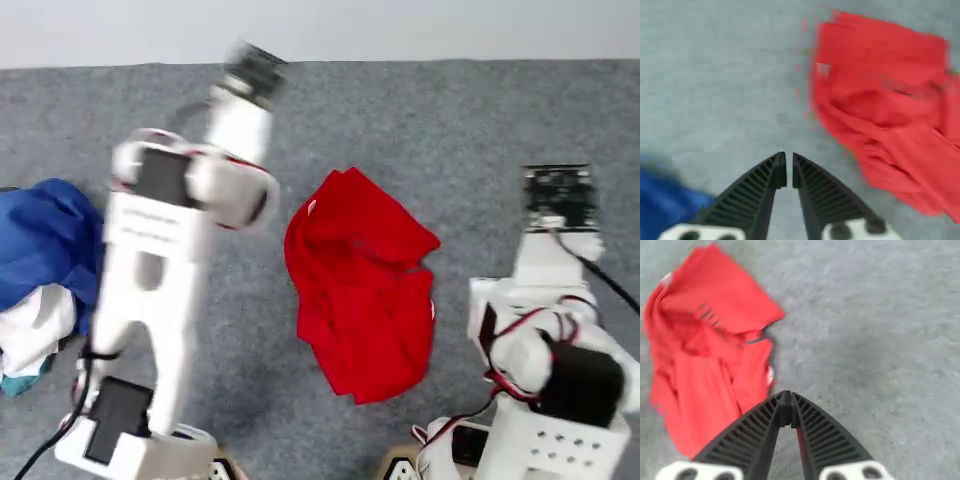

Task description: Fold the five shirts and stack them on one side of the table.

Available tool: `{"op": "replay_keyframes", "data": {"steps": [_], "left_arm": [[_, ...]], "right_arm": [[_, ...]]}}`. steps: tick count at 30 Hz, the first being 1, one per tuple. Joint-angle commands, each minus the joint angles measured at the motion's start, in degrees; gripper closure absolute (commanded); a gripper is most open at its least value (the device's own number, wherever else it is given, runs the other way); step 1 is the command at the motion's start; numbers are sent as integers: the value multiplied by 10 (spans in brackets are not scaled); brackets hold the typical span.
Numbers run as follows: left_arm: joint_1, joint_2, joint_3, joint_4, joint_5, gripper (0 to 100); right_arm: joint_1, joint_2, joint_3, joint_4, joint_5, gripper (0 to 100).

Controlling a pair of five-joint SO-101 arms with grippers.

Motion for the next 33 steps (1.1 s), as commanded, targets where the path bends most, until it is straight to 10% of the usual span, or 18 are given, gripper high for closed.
{"op": "replay_keyframes", "data": {"steps": [1, 15, 29, 33], "left_arm": [[74, -15, 68, -60, 2, 985], [165, -14, 326, -263, -38, 776], [169, 176, 318, -295, -40, 783], [166, 197, 285, -294, -40, 926]], "right_arm": [[67, 3, -60, 21, -1, 990], [188, 3, -83, 41, -1, 990], [187, 3, -79, 41, 0, 990], [187, 3, -79, 41, 0, 990]]}}
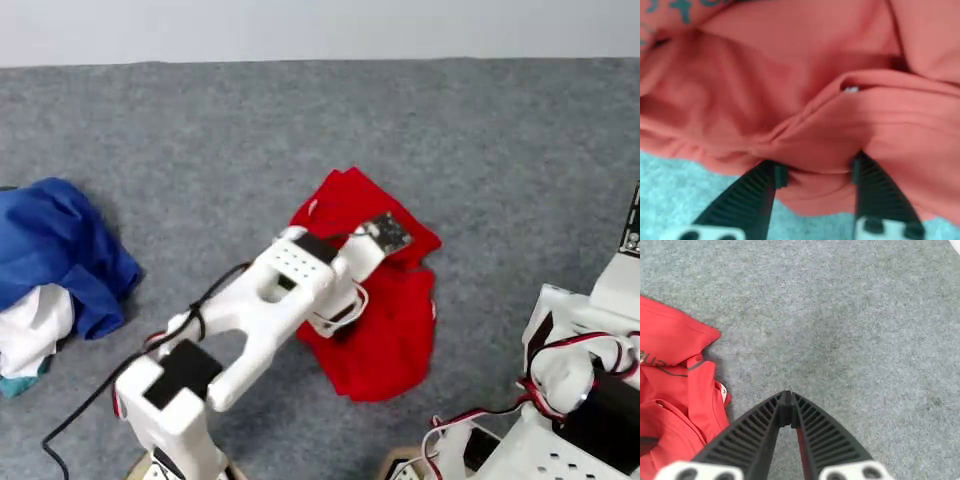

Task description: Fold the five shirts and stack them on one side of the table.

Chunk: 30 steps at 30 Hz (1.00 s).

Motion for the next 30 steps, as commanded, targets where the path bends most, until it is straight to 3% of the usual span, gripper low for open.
{"op": "replay_keyframes", "data": {"steps": [1, 6, 13, 24, 30], "left_arm": [[-6, 4, -36, -5, -3, 979], [-51, -7, -124, 83, 2, 996], [-173, -104, -240, 156, 62, 996], [-364, -201, -256, 228, 84, 996], [-367, -185, -255, 258, 72, 959]], "right_arm": [[9, 8, -20, 15, 0, 990], [7, 8, -20, 15, 0, 990], [7, 8, -20, 14, 55, 990], [7, 14, -20, 13, 55, 990], [-2, 15, -16, 13, 55, 990]]}}
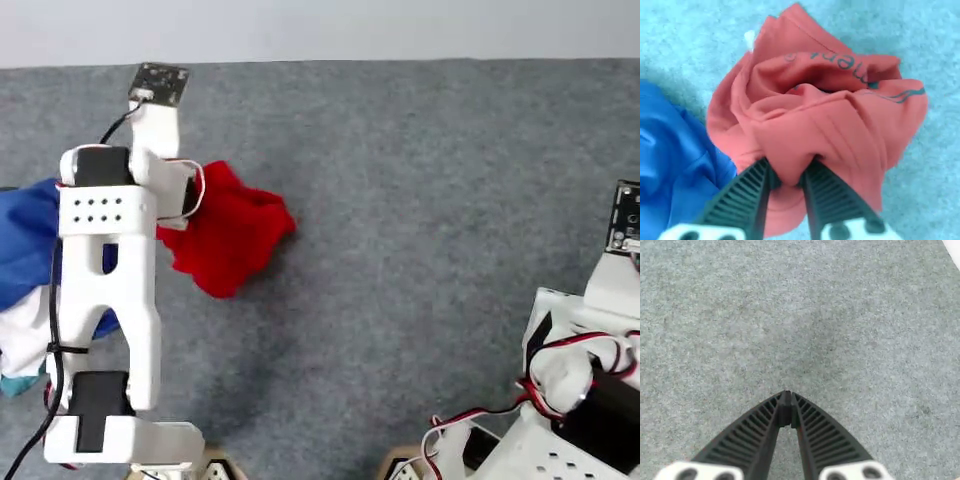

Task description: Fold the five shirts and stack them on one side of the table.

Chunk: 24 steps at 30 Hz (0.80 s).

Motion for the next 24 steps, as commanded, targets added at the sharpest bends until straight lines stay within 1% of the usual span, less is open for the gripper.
{"op": "replay_keyframes", "data": {"steps": [1, 4, 6, 9, 12, 15, 20, 24], "left_arm": [[19, -10, -20, 24, -17, 927], [67, 7, -20, 56, -30, 809], [99, 11, -22, 75, -30, 760], [129, 10, -23, 84, -33, 754], [126, 7, -24, 84, -32, 754], [77, -20, -31, 84, -30, 754], [-60, -88, -50, 81, -30, 754], [-167, -133, -50, 81, -33, 754]], "right_arm": [[-11, 14, -11, 12, 5, 990], [-45, 9, 14, 12, 4, 990], [-67, 9, 21, 14, 2, 990], [-96, 10, 23, 14, 2, 990], [-127, 15, 31, 10, 2, 990], [-167, 16, 59, 8, 3, 990], [-265, 29, 95, 7, 3, 990], [-335, 103, 79, -5, 1, 990]]}}
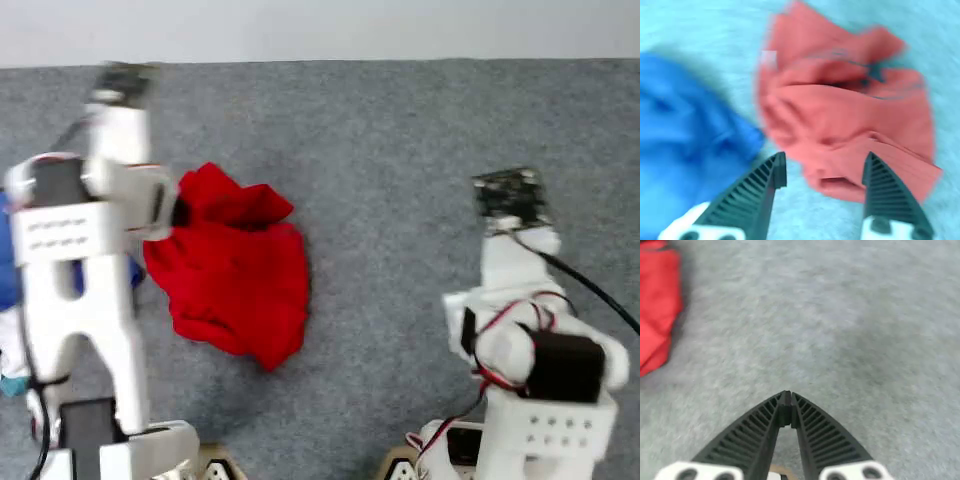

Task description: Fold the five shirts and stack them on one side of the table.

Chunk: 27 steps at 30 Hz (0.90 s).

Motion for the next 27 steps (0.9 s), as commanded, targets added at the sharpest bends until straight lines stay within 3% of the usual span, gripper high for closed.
{"op": "replay_keyframes", "data": {"steps": [1, 7, 13, 17, 23, 27], "left_arm": [[-99, -57, -21, 5, -4, 754], [-222, -99, -6, 7, -4, 826], [-286, -103, 12, 4, -4, 867], [-309, -103, 36, 4, -4, 867], [-318, -104, 90, 4, -5, 868], [-318, -104, 109, 4, -4, 871]], "right_arm": [[-61, 84, -31, -9, 1, 990], [-153, 240, -142, -15, 1, 990], [-226, 393, -215, -11, 0, 990], [-289, 482, -227, -11, -59, 990], [-366, 565, -244, -8, -70, 987], [-394, 607, -277, -7, -148, 863]]}}
